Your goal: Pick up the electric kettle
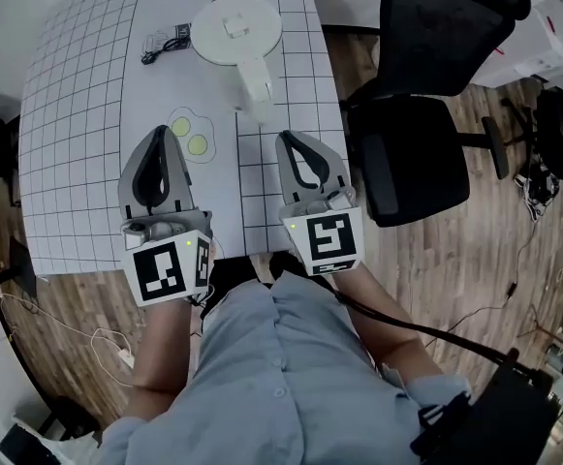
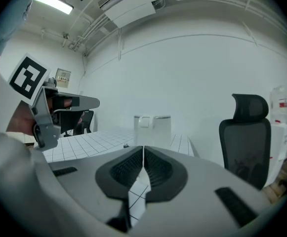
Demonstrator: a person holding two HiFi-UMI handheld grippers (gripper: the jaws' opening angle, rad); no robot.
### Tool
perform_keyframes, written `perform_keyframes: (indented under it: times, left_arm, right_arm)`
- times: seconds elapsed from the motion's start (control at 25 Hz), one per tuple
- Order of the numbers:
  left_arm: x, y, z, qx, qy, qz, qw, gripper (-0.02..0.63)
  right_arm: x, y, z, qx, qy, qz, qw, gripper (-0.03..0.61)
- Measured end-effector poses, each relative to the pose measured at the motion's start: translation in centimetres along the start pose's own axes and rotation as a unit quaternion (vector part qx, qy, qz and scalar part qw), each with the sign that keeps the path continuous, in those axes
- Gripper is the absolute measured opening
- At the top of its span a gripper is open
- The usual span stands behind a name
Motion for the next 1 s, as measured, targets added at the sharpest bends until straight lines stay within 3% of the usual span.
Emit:
perform_keyframes:
  times: [0.08, 0.12, 0.16, 0.24, 0.48, 1.0]
  left_arm:
    - [0.4, 0.1, 0.3, 0.002, 0.002, 0.011, 0.9999, 0.002]
    - [0.6, 0.1, 0.4, 0.004, 0.003, 0.014, 0.9999, 0.002]
    - [0.7, 0.1, 0.6, 0.006, 0.003, 0.017, 0.9998, 0.002]
    - [1.0, 0.0, 0.9, 0.009, 0.004, 0.022, 0.9997, 0.002]
    - [1.2, -1.2, 2.6, 0.021, 0.010, 0.040, 0.9989, 0.002]
    - [2.5, -5.7, 6.3, 0.020, 0.021, 0.069, 0.9972, 0.002]
  right_arm:
    - [0.4, 0.0, 0.6, -0.012, -0.012, 0.008, 1.000, 0.010]
    - [0.5, -0.1, 0.8, -0.018, -0.017, 0.011, 1.000, 0.070]
    - [0.4, -0.3, 0.9, -0.022, -0.022, 0.013, 0.999, 0.181]
    - [0.2, -0.7, 1.0, -0.019, -0.026, 0.016, 0.999, 0.240]
    - [-0.9, -2.7, 0.8, 0.014, -0.024, 0.031, 0.999, 0.252]
    - [-2.2, -8.9, -0.3, 0.040, -0.026, 0.053, 0.997, 0.252]
Point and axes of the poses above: the fingertips, and each gripper's own axes: y backward along the fingers, z to its left, x out of its underside, the point moved 9 cm from there along y, backward along the fingers, and after that the axes turned 13 degrees about z, right-handed, at the moved point
